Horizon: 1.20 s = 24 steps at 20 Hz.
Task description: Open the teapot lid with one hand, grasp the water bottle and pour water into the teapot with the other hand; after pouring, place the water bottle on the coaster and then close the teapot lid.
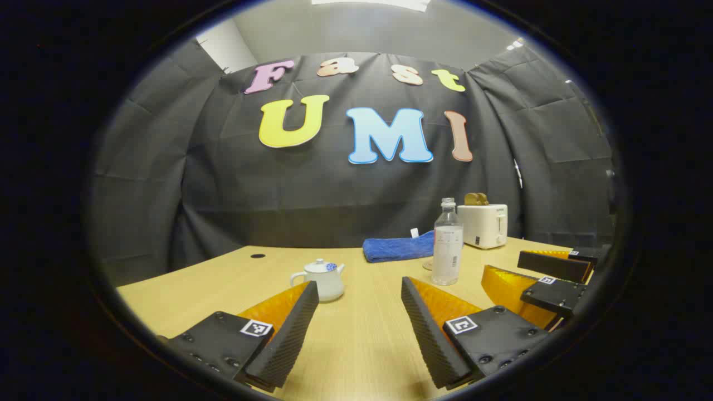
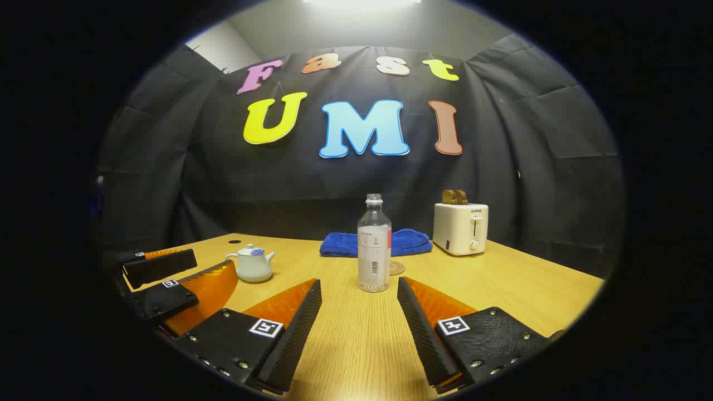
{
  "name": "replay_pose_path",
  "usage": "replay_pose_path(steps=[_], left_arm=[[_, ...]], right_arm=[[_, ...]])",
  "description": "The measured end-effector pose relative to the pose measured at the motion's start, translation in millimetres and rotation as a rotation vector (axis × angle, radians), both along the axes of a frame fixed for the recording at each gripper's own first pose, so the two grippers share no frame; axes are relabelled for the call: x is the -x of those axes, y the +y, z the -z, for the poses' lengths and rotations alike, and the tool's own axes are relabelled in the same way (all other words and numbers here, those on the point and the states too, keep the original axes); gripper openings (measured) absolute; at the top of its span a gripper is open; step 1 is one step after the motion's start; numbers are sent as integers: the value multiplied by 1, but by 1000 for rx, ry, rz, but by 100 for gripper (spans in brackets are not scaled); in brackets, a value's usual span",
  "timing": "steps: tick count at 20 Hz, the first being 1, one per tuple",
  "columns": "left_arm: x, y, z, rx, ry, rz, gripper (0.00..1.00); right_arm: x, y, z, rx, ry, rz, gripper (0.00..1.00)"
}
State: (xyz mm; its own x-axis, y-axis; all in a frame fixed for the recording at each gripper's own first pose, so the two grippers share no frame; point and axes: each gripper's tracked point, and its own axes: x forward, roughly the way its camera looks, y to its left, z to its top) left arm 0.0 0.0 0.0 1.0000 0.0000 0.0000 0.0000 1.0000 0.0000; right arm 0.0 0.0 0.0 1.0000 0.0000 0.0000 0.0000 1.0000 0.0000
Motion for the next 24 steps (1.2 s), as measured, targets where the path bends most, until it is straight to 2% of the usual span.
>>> replay_pose_path(steps=[18,22,24], left_arm=[[0,0,0,-1,3,1,100],[-4,1,0,-3,5,-22,100],[-1,-5,0,1,-1,20,100]], right_arm=[[0,0,0,0,-1,0,86],[-2,-1,1,0,1,3,86],[-1,-2,1,0,1,13,86]])
